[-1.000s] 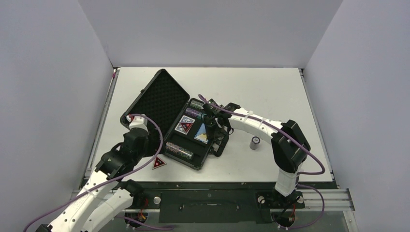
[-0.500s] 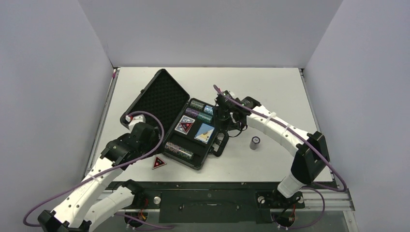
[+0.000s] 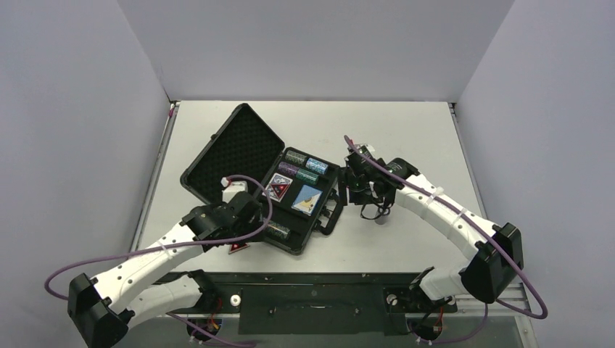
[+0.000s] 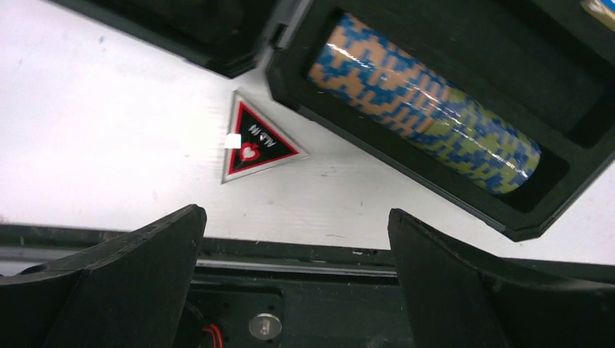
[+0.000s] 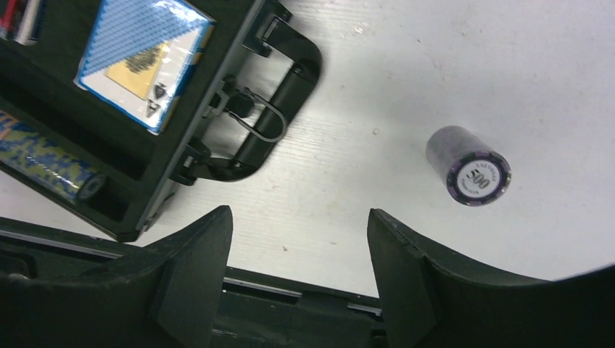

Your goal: Pack up texas hold em set

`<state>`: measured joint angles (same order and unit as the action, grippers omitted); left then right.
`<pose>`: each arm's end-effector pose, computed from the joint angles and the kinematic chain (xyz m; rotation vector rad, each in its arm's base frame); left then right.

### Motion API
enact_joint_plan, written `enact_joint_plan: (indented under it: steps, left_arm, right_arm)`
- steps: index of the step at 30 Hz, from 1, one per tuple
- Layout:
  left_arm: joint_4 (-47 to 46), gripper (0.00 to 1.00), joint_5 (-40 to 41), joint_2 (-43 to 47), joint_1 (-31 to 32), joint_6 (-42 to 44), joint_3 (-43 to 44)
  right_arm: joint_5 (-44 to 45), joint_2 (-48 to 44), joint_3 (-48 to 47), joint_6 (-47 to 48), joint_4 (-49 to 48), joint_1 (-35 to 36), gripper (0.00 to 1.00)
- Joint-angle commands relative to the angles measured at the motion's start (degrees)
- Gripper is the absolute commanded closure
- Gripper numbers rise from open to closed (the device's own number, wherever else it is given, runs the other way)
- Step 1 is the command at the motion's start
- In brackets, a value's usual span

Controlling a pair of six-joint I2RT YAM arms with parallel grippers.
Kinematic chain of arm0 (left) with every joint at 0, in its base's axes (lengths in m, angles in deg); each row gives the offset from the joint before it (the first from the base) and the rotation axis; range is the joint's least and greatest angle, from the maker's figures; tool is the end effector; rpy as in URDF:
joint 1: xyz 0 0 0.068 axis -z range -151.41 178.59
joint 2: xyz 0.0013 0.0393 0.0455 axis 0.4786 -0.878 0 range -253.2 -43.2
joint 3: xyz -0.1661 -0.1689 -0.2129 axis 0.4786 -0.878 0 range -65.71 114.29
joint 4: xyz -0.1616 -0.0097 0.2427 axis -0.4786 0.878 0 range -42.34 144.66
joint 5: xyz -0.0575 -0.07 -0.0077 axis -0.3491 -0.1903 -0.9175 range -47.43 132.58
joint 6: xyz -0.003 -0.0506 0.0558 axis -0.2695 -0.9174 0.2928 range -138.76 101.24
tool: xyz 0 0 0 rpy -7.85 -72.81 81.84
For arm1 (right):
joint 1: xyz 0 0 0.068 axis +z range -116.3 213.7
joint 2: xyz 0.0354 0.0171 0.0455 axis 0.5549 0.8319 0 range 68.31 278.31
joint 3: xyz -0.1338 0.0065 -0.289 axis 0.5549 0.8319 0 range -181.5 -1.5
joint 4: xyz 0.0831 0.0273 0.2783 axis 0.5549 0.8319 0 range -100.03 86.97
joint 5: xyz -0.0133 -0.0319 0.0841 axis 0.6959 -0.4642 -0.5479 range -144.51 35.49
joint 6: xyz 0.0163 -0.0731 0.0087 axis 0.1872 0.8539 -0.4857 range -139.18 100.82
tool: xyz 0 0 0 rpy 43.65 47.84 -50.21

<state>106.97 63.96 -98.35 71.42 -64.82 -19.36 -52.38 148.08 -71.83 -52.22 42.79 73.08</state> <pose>0.1440 -0.1018 0.2620 -0.1691 2.6084 -0.0015 0.2426 0.1960 0.3115 -0.1372 2.7041 0.3543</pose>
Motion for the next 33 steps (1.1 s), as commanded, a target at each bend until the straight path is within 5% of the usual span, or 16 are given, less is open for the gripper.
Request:
enact_joint_plan:
  steps: [1, 16, 33]
  left_arm:
    - [-8.7, 0.03, 6.6, 0.7, 6.4, -0.4, -2.6]
    - [-11.7, 0.0, 10.2, -4.9, 6.5, -9.0, -10.1]
    - [-21.2, 0.0, -0.2, -6.2, -5.5, -7.4, -17.3]
  right_arm:
    - [1.3, -4.0, 2.7, 1.1, -0.9, -1.3, 0.35]
    - [-0.4, -11.3, 9.0, 3.7, 0.4, -5.3, 0.34]
    - [-1.7, -16.7, 13.4, 3.6, 0.6, -6.8, 0.36]
